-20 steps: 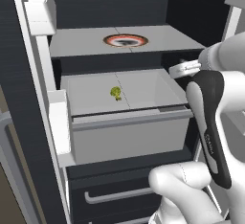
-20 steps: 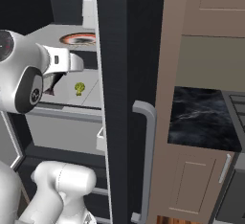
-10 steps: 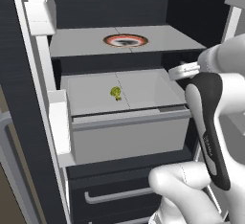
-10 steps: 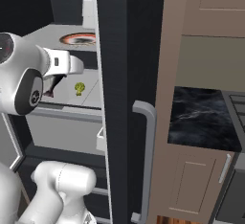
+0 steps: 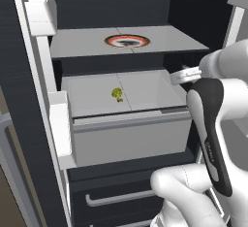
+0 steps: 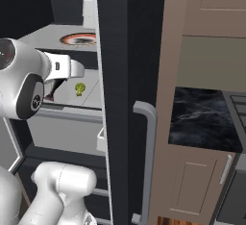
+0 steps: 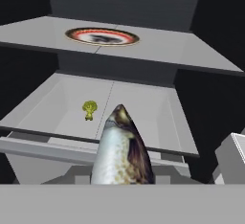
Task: Transport the fish from the fridge to the microwave and turn on the microwave.
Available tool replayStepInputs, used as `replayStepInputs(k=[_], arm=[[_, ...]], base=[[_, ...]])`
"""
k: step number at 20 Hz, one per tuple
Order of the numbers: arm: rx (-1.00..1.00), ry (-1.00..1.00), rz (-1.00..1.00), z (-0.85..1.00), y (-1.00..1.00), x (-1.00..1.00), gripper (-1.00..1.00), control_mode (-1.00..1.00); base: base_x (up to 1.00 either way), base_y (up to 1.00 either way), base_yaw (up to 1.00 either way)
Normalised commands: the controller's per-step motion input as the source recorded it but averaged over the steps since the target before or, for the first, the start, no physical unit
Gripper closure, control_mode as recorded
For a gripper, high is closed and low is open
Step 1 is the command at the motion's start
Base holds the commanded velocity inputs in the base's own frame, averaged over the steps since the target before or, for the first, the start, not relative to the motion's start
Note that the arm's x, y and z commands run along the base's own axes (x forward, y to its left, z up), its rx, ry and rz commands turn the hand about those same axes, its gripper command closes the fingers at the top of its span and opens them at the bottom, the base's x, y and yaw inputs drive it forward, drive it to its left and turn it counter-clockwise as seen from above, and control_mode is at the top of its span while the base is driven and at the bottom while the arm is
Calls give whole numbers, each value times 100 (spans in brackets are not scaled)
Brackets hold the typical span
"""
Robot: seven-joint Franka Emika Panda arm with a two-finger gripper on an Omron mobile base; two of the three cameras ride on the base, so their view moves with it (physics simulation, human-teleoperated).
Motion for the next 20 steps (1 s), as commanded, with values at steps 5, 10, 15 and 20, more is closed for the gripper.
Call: replayStepInputs(k=[5,10,15,20], arm=[[0,0,0,0,0,0,100,100],[0,0,0,0,0,0,100,100],[0,0,0,0,0,0,100,100],[0,0,0,0,0,0,100,100]], base=[[0,0,0],[-30,0,0],[-49,0,0],[-39,0,0]])
